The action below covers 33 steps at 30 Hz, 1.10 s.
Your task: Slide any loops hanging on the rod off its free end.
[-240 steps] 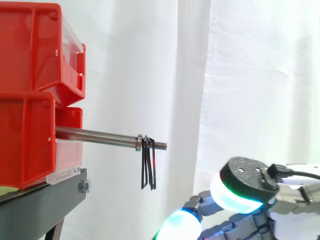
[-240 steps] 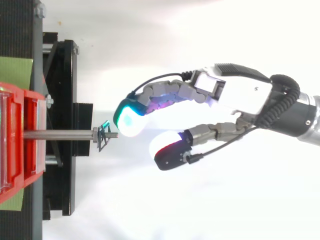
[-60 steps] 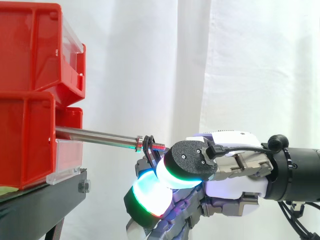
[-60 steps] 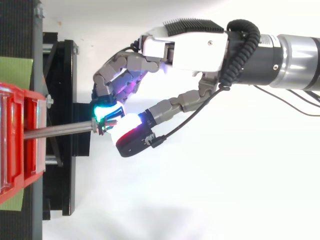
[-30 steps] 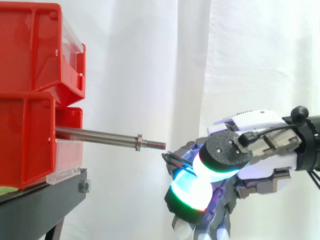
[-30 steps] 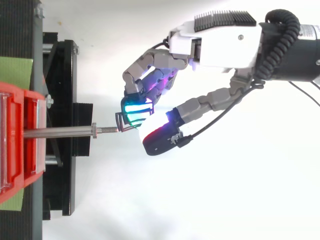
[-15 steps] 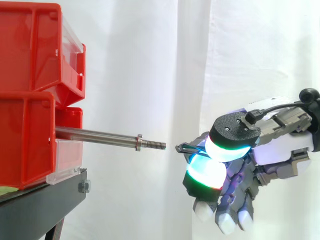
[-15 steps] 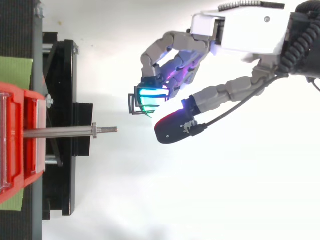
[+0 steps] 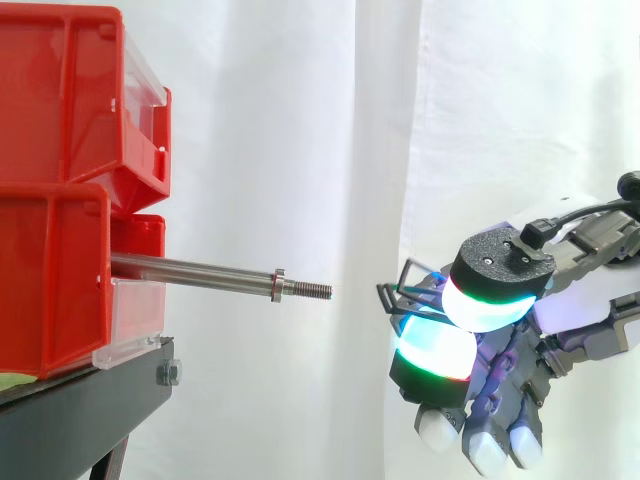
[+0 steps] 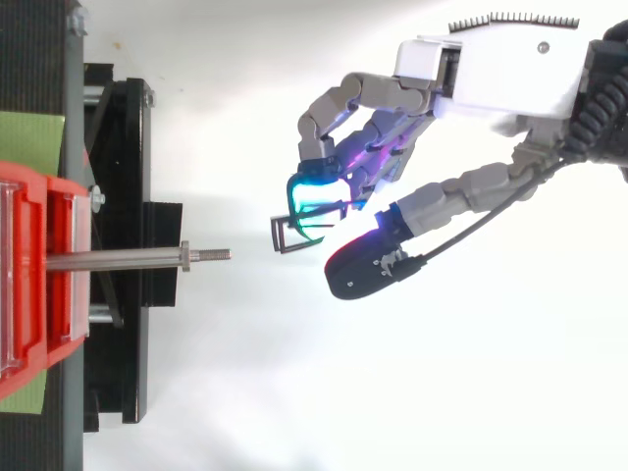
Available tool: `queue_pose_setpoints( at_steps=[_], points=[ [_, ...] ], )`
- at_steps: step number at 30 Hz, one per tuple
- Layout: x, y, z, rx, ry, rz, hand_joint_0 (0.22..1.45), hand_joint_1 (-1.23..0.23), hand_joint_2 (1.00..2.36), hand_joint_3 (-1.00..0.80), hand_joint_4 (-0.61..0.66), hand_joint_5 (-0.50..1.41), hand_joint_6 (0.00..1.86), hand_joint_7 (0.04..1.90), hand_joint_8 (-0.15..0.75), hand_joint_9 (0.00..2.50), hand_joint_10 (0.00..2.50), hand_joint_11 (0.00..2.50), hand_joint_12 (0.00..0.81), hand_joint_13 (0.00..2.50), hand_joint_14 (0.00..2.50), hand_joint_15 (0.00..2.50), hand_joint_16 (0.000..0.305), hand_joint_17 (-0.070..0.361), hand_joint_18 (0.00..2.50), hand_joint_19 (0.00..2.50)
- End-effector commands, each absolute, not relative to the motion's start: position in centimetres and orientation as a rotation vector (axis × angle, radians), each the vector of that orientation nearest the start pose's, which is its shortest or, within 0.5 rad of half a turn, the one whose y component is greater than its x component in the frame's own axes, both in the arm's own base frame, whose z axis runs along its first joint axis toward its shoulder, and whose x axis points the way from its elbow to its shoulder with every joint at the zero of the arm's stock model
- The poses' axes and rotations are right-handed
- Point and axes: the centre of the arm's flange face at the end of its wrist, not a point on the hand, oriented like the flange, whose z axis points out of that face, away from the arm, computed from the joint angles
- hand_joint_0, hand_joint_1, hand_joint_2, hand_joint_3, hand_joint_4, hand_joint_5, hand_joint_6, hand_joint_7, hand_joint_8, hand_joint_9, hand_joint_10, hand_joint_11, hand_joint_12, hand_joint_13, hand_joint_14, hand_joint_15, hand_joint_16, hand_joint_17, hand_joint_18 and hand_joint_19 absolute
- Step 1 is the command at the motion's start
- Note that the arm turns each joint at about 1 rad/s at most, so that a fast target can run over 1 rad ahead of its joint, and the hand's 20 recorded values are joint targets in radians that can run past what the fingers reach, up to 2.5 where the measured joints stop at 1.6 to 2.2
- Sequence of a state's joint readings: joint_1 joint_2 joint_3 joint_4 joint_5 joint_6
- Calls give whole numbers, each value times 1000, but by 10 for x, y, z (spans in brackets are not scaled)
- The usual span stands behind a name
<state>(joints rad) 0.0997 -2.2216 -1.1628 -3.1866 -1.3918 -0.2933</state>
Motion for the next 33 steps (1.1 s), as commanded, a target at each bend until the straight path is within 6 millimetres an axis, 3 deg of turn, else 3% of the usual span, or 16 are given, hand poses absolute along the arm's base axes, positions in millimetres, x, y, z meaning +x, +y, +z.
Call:
queue_pose_setpoints(
  at_steps=[1,13,23,30,33],
  points=[
    [715,-79,283,1182,1529,784,675,-892,1011,-364,81,-197,864,935,285,913,11,326,292,945,8,185,44,100,956,343],
    [715,-76,283,1196,1529,795,674,-888,1007,-422,113,-196,853,939,282,910,11,322,293,947,7,186,44,99,957,346],
    [714,-75,282,1197,1532,794,596,-715,1008,-412,147,-147,749,1033,304,950,13,309,301,953,7,193,45,100,953,381],
    [714,-75,283,1199,1533,794,609,-743,1015,-303,97,-149,761,1077,311,951,11,316,300,954,7,193,45,101,953,371],
    [714,-75,282,1201,1533,794,630,-816,1017,-270,102,-170,801,994,302,934,13,318,298,944,7,190,45,102,954,373]
  ],
)
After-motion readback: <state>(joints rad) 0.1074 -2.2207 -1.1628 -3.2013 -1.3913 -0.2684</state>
